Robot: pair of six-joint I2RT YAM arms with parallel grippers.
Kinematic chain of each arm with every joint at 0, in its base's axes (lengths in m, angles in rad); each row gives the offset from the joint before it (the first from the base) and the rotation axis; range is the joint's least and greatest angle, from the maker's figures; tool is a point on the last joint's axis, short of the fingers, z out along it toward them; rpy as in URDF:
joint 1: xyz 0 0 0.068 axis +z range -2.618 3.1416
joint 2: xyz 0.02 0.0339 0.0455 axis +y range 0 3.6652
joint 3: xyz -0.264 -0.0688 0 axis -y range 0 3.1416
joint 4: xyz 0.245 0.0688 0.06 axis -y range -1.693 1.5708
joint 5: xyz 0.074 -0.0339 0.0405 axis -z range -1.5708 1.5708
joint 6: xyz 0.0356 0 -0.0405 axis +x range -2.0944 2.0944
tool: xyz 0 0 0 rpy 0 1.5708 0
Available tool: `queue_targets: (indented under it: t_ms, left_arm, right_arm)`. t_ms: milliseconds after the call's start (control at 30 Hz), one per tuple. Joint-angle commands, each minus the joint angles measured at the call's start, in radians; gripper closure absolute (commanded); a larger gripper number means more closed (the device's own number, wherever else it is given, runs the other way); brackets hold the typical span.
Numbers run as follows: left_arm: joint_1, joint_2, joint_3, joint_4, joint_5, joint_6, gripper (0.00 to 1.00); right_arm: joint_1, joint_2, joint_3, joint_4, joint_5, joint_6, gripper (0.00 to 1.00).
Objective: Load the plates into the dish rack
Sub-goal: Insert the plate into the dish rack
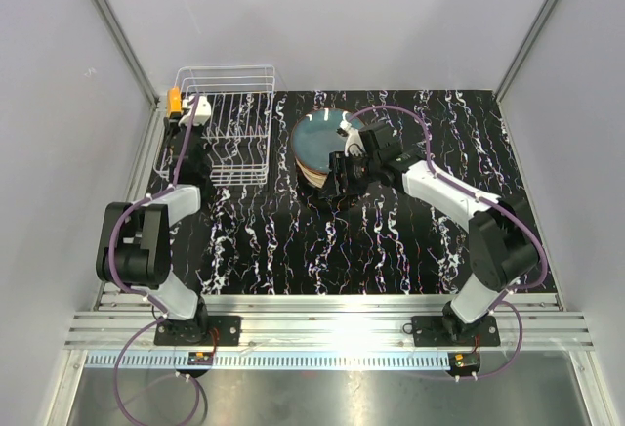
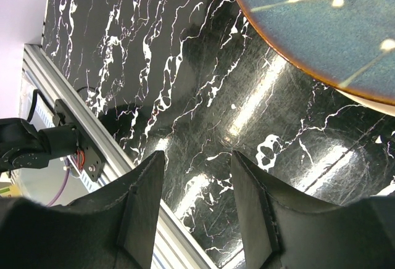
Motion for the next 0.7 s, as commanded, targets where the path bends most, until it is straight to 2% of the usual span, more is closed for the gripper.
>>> queue_targets:
  t_ms: [0, 433, 533, 667]
  left_arm:
    - [0.014, -0.025, 0.023, 0.232, 0.027, -0.028, 1.00]
    - [0.040, -0.044, 0.008, 0.132, 0.107, -0.131, 1.00]
    - [0.045, -0.043, 0.012, 0.115, 0.116, -0.128, 0.97]
    - [0.052, -0.056, 0.005, 0.085, 0.147, -0.137, 0.87]
  right_arm:
    - [0.005, -0.003, -0.003, 0.038, -0.022, -0.026, 0.45]
    - [0.005, -0.004, -0.012, 0.044, -0.024, -0.028, 0.46]
    - [0.005, -0.001, -0.016, 0.046, -0.025, -0.028, 0.46]
    - [0.005, 0.002, -0.016, 0.049, -0.030, -0.026, 0.45]
